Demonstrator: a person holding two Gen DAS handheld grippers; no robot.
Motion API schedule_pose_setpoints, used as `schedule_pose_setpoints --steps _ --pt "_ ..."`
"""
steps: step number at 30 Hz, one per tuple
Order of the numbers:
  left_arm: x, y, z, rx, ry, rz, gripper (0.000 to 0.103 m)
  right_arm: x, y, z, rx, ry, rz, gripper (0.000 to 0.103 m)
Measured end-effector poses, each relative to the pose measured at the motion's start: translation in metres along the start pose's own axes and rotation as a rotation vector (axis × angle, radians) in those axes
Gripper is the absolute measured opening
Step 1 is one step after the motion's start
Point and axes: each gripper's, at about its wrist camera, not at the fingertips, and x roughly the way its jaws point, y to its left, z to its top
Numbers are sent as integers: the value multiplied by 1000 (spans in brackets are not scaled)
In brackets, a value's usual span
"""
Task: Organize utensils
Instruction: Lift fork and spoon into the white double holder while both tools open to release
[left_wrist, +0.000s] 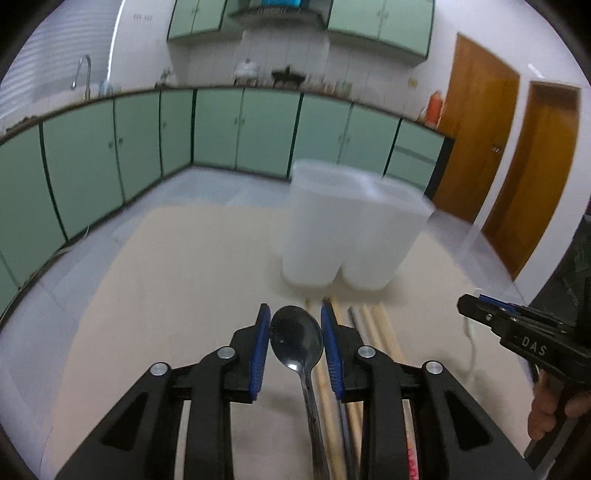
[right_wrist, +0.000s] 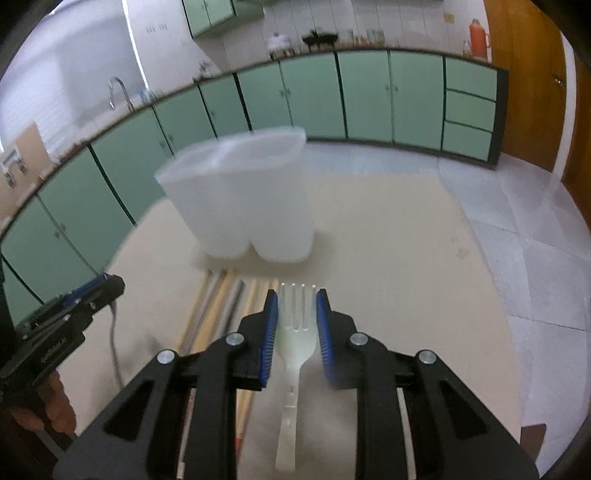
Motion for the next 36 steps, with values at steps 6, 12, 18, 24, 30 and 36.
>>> schedule_pose_setpoints --steps 6,12,18,24,30,36 --pt "-24 -4 16 7 -107 -32 27 -34 10 22 -34 -118 43 20" --pt "-44 -14 39 15 -186 -54 27 -51 12 42 -73 -178 59 20" --pt "-67 -18 88 27 -308 -80 27 -67 8 85 -81 -260 110 20" --pt "-72 -25 143 55 -429 -74 27 -68 5 138 -97 -364 135 20" --pt "-28 -34 171 62 -431 -56 27 -42 0 164 -102 -424 109 20" --pt "26 -31 166 50 -349 -29 27 8 -8 161 -88 -380 87 20"
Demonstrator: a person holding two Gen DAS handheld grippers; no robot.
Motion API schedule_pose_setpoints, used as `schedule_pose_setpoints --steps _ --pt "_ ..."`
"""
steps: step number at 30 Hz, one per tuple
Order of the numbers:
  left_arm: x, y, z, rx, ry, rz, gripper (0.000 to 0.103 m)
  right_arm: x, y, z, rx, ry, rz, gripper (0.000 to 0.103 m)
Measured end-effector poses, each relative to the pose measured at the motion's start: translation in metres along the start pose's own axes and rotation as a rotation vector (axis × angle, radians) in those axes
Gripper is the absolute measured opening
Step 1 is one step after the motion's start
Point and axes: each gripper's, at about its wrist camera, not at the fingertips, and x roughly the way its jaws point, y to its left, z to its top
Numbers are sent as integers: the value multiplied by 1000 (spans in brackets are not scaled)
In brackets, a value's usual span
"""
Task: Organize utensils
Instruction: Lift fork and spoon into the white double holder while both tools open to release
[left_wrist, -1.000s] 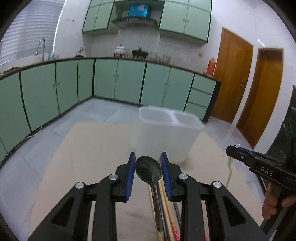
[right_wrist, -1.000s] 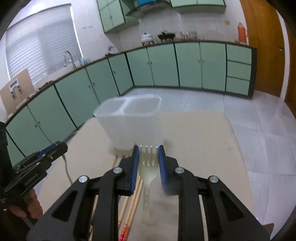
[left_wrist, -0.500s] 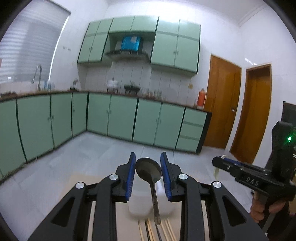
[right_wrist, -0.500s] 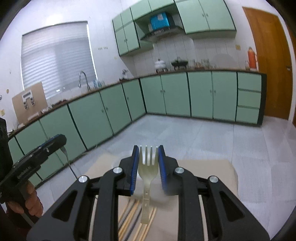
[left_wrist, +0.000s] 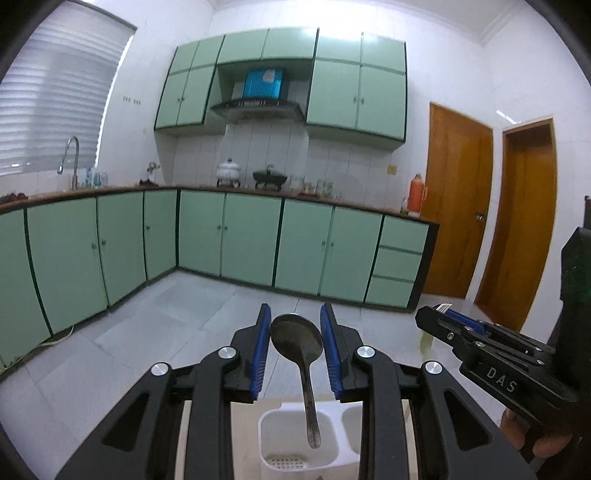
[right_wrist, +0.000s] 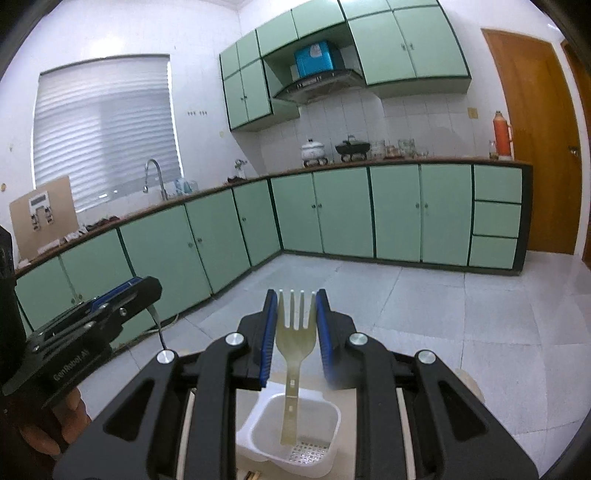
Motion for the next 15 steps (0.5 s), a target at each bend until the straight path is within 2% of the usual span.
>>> schedule_pose_setpoints --steps 7,10,15 --pt "26 4 -28 3 84 20 27 18 3 -23 23 64 6 20" --pt "31 6 -35 -4 111 28 29 21 3 -30 32 92 7 25" --pt "18 7 -37 -1 112 39 44 7 2 -36 41 97 -10 36"
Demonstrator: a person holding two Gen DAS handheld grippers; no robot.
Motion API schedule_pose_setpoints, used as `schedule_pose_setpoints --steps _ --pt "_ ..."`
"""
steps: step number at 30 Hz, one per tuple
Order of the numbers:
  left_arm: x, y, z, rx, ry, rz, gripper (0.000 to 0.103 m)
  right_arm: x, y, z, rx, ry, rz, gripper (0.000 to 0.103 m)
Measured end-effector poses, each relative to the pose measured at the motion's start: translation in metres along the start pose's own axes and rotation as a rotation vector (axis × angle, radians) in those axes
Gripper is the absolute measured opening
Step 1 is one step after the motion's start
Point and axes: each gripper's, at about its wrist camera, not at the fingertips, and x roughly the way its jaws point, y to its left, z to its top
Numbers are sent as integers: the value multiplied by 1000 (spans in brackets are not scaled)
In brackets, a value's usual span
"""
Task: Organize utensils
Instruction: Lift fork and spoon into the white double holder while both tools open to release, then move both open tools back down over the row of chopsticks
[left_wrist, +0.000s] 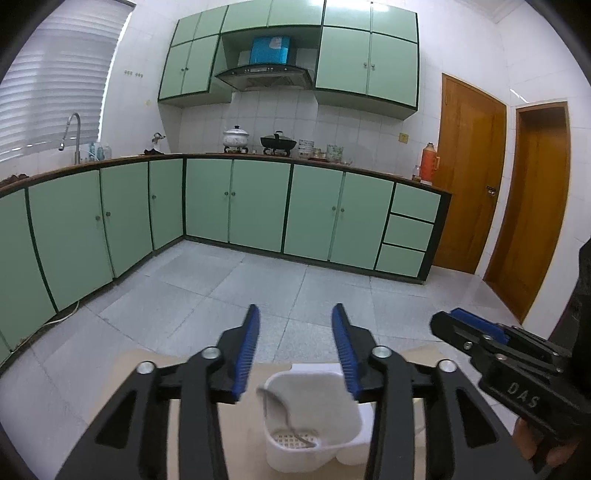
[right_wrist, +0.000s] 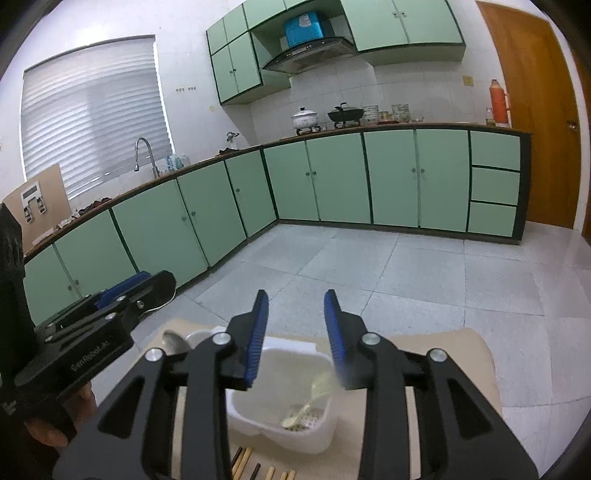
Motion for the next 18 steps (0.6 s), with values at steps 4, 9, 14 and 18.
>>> schedule_pose_setpoints --steps 4,9,14,18 --pt "-23 1 -7 -3 20 17 51 -30 -3 -10 24 -16 -32 50" --pt "-65 5 -39 -16 101 15 58 -71 -3 -40 54 5 -55 61" --pt "-102 4 -83 -7 191 31 58 -105 5 -91 66 103 -68 62" --pt "-122 5 -118 -21 267 45 58 -126 19 -130 33 168 -100 62"
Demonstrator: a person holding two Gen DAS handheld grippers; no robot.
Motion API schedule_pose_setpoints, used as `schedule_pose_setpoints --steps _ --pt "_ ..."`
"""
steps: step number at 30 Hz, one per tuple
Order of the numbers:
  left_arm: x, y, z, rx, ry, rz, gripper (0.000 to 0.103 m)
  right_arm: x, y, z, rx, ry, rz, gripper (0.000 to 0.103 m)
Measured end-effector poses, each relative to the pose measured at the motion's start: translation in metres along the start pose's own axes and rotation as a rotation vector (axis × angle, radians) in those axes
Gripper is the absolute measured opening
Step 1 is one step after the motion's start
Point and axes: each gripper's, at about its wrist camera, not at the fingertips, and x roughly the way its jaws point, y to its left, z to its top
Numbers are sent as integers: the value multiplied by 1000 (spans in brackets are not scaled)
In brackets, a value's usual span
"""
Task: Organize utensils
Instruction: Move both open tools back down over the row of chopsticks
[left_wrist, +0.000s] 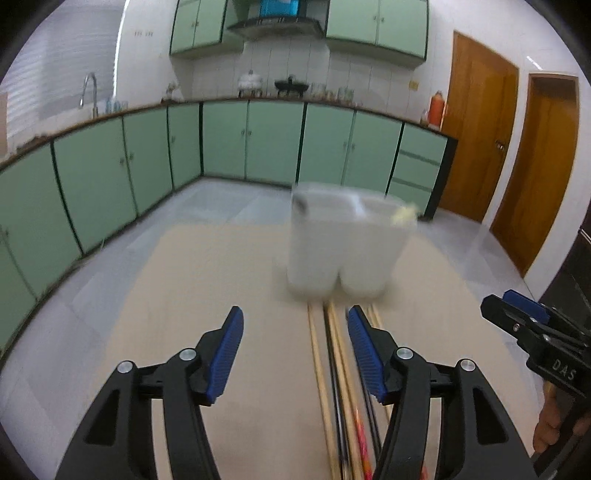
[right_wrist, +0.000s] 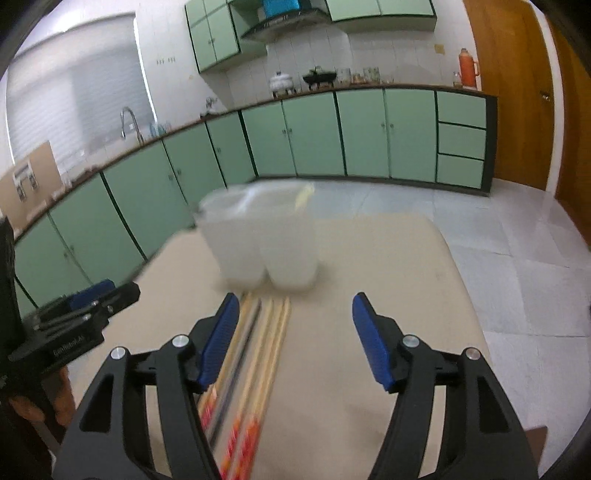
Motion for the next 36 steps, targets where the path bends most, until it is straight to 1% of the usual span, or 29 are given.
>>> schedule_pose_setpoints --steps 4,7,11,15,18,19,26,30,33,36 --pt "-1 3 -37 5 86 9 58 -8 5 -41 19 79 -4 62" --pt "0 2 -55 5 130 18 58 -10 8 -65 26 130 -13 60" --pt "-2 2 -74 55 177 45 58 -13 13 -85 12 183 -12 58" --pt "-2 4 -90 67 226 47 59 -17 18 -100 -18 236 -5 58" --pt "-6 3 -100 64 253 39 61 -17 23 -108 -35 262 6 56" --pt "-8 3 -103 67 256 35 61 -17 26 -112 -41 274 11 53" --pt "-12 -2 -113 71 274 14 61 -11 33 -124 -62 313 5 49" --pt "-11 -2 -115 64 283 8 61 -5 35 -124 -79 313 -17 48" --pt "-12 -1 -115 63 286 6 61 -4 34 -124 -106 307 -45 41" --pt "-14 1 -115 57 287 8 61 -4 27 -122 -89 309 -64 40"
